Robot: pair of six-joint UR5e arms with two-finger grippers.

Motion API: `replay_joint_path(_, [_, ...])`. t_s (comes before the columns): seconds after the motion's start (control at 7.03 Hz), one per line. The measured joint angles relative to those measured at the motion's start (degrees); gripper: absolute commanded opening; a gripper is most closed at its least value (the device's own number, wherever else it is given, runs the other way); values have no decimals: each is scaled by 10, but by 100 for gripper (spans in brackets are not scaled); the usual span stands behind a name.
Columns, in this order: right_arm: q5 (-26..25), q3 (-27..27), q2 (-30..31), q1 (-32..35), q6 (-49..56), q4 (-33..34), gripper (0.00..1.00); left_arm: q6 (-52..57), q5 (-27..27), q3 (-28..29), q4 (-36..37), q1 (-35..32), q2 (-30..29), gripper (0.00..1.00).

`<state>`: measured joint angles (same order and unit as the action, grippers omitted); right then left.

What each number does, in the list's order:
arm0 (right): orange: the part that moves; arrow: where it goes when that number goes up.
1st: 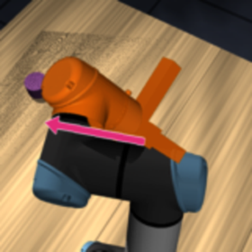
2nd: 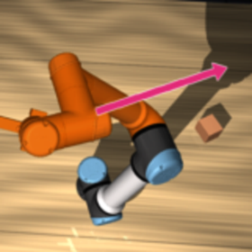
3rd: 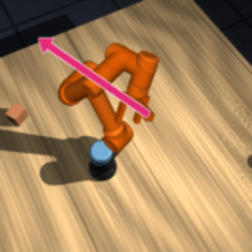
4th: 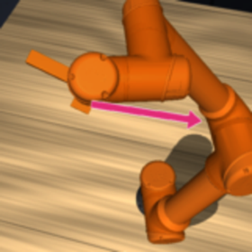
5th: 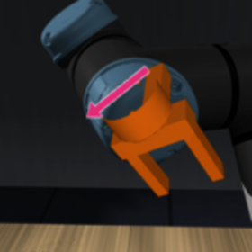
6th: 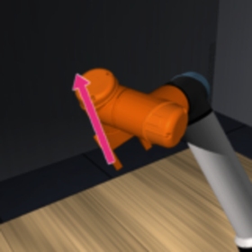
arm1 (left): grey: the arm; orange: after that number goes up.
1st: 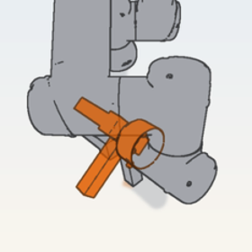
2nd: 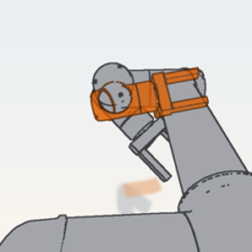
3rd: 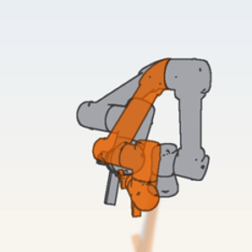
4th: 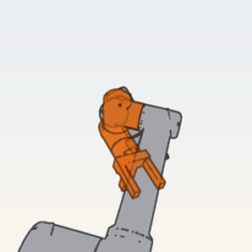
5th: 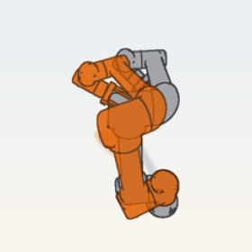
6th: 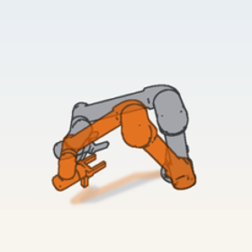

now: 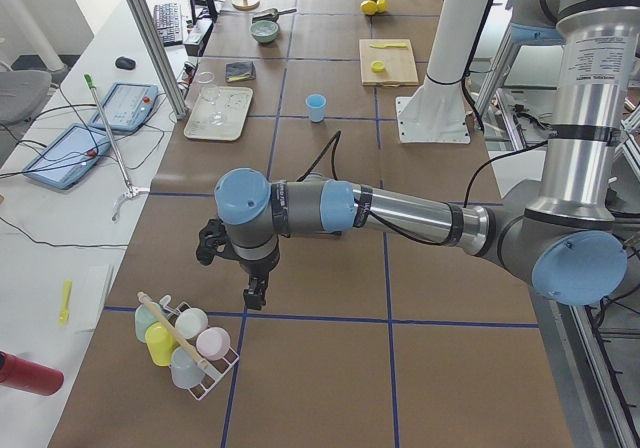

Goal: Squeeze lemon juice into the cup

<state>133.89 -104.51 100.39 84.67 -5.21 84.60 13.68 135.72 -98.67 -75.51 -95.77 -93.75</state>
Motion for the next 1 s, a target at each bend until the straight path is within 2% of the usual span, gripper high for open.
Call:
replay_joint_path(0.57, [31, -10, 11, -39, -63, -58, 100, 2, 22, -21, -50, 3, 9, 100])
replay_joint_path(0.71, [35, -28, 18, -66, -109, -74, 100, 2, 45, -22, -57, 3, 18, 100])
replay_joint_path(1.0, [36, -64, 39, -138, -246, -162, 100, 3, 71, -26, -88, 7, 26, 100])
